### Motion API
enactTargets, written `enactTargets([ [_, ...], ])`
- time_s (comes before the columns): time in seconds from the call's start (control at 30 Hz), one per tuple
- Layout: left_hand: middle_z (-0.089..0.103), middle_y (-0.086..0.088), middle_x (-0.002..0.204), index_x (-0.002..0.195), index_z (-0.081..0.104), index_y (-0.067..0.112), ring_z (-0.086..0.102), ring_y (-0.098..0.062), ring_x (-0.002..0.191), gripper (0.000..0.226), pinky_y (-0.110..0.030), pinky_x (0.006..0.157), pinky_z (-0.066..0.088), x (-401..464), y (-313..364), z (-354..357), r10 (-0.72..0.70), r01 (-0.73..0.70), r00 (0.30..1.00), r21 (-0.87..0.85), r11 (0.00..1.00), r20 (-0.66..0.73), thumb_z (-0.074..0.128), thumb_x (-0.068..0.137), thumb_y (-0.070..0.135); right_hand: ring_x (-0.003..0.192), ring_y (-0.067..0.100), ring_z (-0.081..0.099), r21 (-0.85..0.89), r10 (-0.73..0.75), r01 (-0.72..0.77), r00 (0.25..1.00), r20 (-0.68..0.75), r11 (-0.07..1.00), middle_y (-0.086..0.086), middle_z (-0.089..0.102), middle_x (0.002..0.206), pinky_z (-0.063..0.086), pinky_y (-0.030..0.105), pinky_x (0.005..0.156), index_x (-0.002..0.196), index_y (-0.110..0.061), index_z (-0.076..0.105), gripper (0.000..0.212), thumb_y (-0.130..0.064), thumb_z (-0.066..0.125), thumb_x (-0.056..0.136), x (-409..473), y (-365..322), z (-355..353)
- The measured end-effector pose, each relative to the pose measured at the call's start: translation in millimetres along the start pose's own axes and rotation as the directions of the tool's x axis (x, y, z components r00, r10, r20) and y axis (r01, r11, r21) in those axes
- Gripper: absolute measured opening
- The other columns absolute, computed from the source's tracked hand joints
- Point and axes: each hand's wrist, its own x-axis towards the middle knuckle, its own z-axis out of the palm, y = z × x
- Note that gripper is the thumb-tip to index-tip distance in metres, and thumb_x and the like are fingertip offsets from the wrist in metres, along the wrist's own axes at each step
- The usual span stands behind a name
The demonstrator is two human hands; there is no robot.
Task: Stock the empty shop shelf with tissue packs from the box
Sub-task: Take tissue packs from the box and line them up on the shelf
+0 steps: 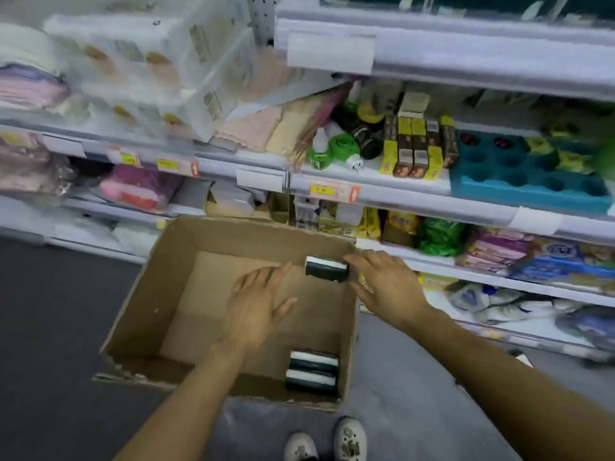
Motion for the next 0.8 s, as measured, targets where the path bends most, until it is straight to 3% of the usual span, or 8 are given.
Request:
enactTargets([
  [0.2, 0.046, 0.002, 0.145, 0.153, 0.022, 0.032, 0.043, -0.017, 0.129, 0.065, -0.033, 0.106, 0.035, 8.1, -35.2, 76.7, -0.033, 0.049, 0.987, -0.1, 0.994, 0.156, 0.046, 0.097, 0.052, 0.118, 0.029, 0.047, -0.053, 0.001, 0.012, 0.971, 0.241, 0.999, 0.009, 0.052, 0.129, 0.049, 0.041, 0.087, 0.141, -0.019, 0.042, 0.047, -0.026, 0.051, 0.095, 52.5, -3.0, 83.7],
  [0.37, 0.039, 0.005, 0.15, 0.153, 0.02, 0.037, 0.038, -0.016, 0.134, 0.069, -0.032, 0.106, 0.033, 9.1, -49.2, 125.9, 0.004, 0.05, 0.952, -0.167, 0.985, 0.306, 0.05, 0.094, 0.057, 0.124, 0.031, 0.041, -0.178, 0.137, -0.076, 0.921, 0.364, 0.981, 0.013, 0.045, 0.133, 0.045, 0.043, 0.094, 0.142, -0.014, 0.037, 0.048, -0.018, 0.05, 0.095, 90.2, 3.1, 143.8],
  [0.5, 0.036, 0.004, 0.152, 0.152, 0.02, 0.039, 0.037, -0.017, 0.133, 0.083, -0.034, 0.104, 0.037, 9.5, -59.5, 156.6, 0.083, 0.023, 0.876, -0.214, 0.977, 0.475, 0.06, 0.084, 0.064, 0.124, 0.033, 0.042, -0.247, 0.202, -0.106, 0.892, 0.405, 0.963, 0.018, 0.043, 0.135, 0.047, 0.045, 0.09, 0.14, -0.005, 0.036, 0.046, -0.009, 0.048, 0.096, 112.2, 3.4, 175.7],
  [0.67, 0.045, 0.011, 0.147, 0.146, 0.039, 0.035, 0.047, -0.011, 0.124, 0.09, -0.025, 0.097, 0.042, 10.5, -61.1, 179.3, 0.23, 0.002, 0.689, -0.32, 0.948, 0.687, 0.08, 0.069, 0.057, 0.121, 0.033, 0.045, -0.359, 0.221, -0.081, 0.902, 0.37, 0.93, 0.018, 0.049, 0.133, 0.045, 0.042, 0.085, 0.134, -0.002, 0.041, 0.036, -0.011, 0.042, 0.099, 123.4, -3.7, 199.2],
  [0.8, 0.061, 0.011, 0.127, 0.132, 0.057, 0.031, 0.057, -0.009, 0.106, 0.065, -0.024, 0.082, 0.045, 15.3, -58.3, 191.7, 0.238, 0.006, 0.676, -0.327, 0.945, 0.698, 0.08, 0.074, 0.046, 0.121, 0.031, 0.048, -0.416, 0.253, -0.069, 0.879, 0.405, 0.907, 0.015, 0.052, 0.132, 0.044, 0.039, 0.086, 0.131, -0.005, 0.046, 0.033, -0.013, 0.046, 0.098, 129.8, -1.4, 206.9],
])
